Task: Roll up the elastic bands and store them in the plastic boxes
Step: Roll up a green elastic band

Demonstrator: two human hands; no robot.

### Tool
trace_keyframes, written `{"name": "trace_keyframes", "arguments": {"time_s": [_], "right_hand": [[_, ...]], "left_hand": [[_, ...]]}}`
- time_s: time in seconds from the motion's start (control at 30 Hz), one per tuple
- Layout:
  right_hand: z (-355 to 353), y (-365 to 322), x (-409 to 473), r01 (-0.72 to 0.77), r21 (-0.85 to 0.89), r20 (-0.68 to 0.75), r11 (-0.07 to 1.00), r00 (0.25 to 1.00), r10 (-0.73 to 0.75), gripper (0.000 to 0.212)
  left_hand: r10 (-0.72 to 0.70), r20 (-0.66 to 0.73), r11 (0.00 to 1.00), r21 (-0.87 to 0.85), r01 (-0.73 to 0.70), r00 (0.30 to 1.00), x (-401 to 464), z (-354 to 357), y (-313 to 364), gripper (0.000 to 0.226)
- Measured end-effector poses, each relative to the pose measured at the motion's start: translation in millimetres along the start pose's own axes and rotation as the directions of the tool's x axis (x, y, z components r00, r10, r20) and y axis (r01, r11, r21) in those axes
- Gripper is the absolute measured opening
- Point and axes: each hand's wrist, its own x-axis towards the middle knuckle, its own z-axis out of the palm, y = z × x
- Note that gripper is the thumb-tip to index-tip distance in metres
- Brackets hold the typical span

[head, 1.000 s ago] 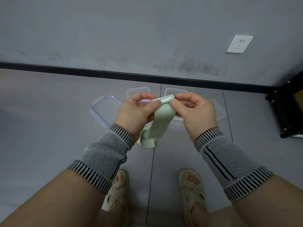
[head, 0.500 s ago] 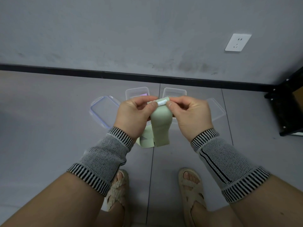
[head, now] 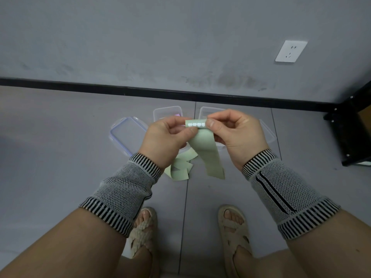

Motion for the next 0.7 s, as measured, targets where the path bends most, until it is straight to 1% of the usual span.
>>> {"name": "trace_keyframes", "arguments": {"time_s": [0.13,0.2,0.27,0.33,0.4,0.5,0.6,0.7], "right_hand": [[2.1,1.7,-0.3,0.045,-0.003,0.013,0.999,0.999,-0.045,0.018],[2.2,2.9,-0.6,0.047,-0.011,0.040,0.999,0.998,-0.047,0.020],[2.9,3.0,-0.6,0.016,0.025,0.064,1.000,0.998,-0.018,0.019],[2.8,3.7,0.3,-0.050,0.084,0.071,0.995,0.997,0.044,0.016],[1.7,5.2,0.9,-0.092,0.068,0.068,0.993,0.994,0.088,0.008],[0.3,6.4,0.4,-0.088,-0.017,0.061,0.996,0.994,0.089,0.004],[0.8,4.9,0.3,-0.082,0.030,0.039,0.996,0.996,0.081,0.004],[0.7,4.3,0.8,-0.077,0.077,0.023,0.994,0.997,0.076,0.008]], "left_hand": [[-0.036,0.008,0.995,-0.097,0.037,0.999,0.0,-1.4,2.3,0.008],[-0.029,0.000,0.997,-0.071,0.029,1.000,1.5,-3.1,1.5,0.009],[-0.015,-0.004,0.998,-0.058,0.015,1.000,1.8,-4.4,0.6,0.011],[-0.002,-0.005,0.998,-0.061,0.002,1.000,1.6,-5.3,0.8,0.013],[0.008,0.005,0.996,-0.089,-0.007,1.000,1.5,-6.2,1.9,0.016],[0.016,0.025,0.990,-0.141,-0.012,1.000,1.1,-5.7,3.1,0.020],[0.003,0.023,0.987,-0.160,0.001,1.000,0.8,-4.1,2.5,0.020],[-0.045,0.016,0.977,-0.206,0.047,0.999,1.7,-2.8,2.3,0.018]]}}
